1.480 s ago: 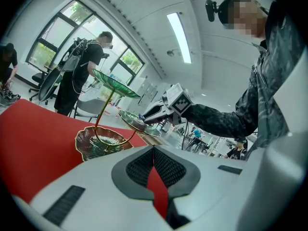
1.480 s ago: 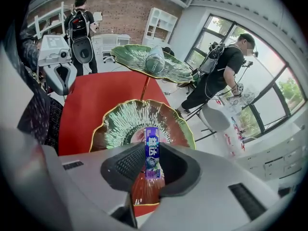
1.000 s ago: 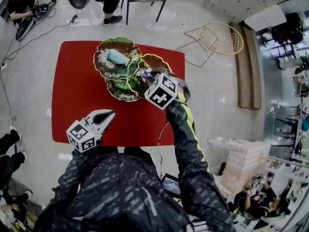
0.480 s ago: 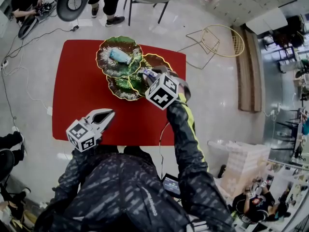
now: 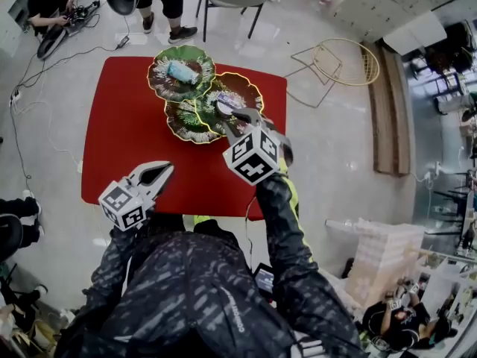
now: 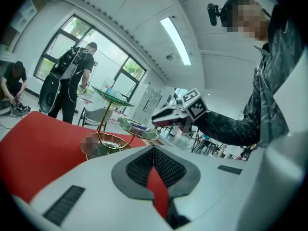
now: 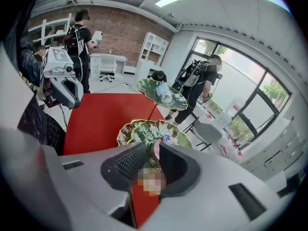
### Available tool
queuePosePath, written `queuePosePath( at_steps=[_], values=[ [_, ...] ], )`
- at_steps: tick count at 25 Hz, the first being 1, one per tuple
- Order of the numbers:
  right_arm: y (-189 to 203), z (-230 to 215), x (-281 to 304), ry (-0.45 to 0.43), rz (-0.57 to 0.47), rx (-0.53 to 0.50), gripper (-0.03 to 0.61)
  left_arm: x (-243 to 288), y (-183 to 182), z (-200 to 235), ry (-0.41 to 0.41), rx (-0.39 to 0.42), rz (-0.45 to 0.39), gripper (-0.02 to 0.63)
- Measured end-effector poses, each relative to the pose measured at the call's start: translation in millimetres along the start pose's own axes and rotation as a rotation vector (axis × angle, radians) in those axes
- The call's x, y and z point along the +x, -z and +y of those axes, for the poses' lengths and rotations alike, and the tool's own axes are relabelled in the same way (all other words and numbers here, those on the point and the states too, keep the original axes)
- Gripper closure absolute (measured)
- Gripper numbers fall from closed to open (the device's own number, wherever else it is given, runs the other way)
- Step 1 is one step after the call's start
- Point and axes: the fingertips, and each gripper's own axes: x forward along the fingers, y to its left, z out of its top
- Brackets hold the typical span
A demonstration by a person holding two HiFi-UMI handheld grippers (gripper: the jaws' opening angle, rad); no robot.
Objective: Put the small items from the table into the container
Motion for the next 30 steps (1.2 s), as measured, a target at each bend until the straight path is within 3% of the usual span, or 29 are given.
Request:
queuePosePath(
  at_steps=[10,15,22,30],
  values=[
    [31,60,-54,-0.094,-0.132,0.087,0.5,-19,23,-66,-0.105,-0.001,-0.052,0.603],
    [68,108,-91,-0.145,-0.158,0.088,0.529,-47,50,-109,-0.18,-0.003,-0.051,0.604],
    [93,152,-98,-0.218,-0.169,0.102,0.537,-82,79,-125,-0.273,-0.035,-0.056,0.604],
    [94,190,-108,-0.272,-0.192,0.137,0.537,-116,106,-147,-0.313,-0.072,-0.077,0.603]
  ],
)
